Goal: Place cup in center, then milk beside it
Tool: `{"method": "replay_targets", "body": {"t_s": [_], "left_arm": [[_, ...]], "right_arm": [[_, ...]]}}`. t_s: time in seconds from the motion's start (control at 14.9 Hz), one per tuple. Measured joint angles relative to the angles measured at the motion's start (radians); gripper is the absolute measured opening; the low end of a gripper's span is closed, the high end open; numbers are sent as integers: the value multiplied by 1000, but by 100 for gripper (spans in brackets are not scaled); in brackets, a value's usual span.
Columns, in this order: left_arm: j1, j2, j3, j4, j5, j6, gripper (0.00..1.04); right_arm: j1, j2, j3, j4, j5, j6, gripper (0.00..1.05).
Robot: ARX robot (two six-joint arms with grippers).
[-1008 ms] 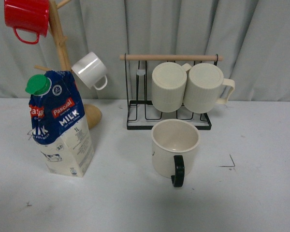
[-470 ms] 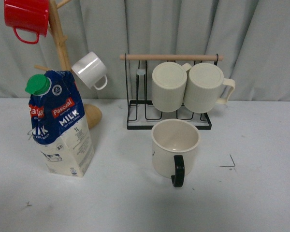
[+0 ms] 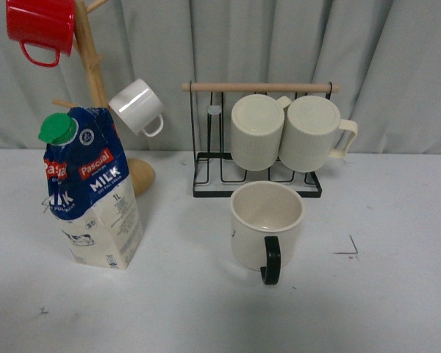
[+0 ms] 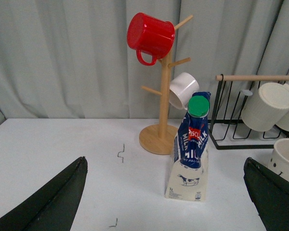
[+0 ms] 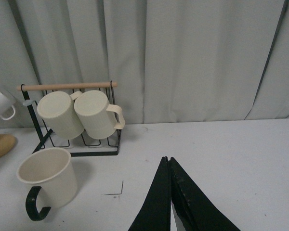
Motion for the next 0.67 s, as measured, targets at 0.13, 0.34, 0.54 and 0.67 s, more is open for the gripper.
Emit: {"method": "replay_targets", "body": {"t_s": [0.13,0.34,0.54,0.67], "left_arm": [[0,0,0,0,0,0,98],[0,0,0,1,0,0,98],[0,0,0,0,0,0,98],[0,0,0,0,0,0,98]], "right_arm": [[0,-106,0,-164,-2,0,2],[0,-175,0,-192,0,0,2],[0,-177,0,-188,0,-1,26],[0,-177,0,-188,0,-1,48]]}}
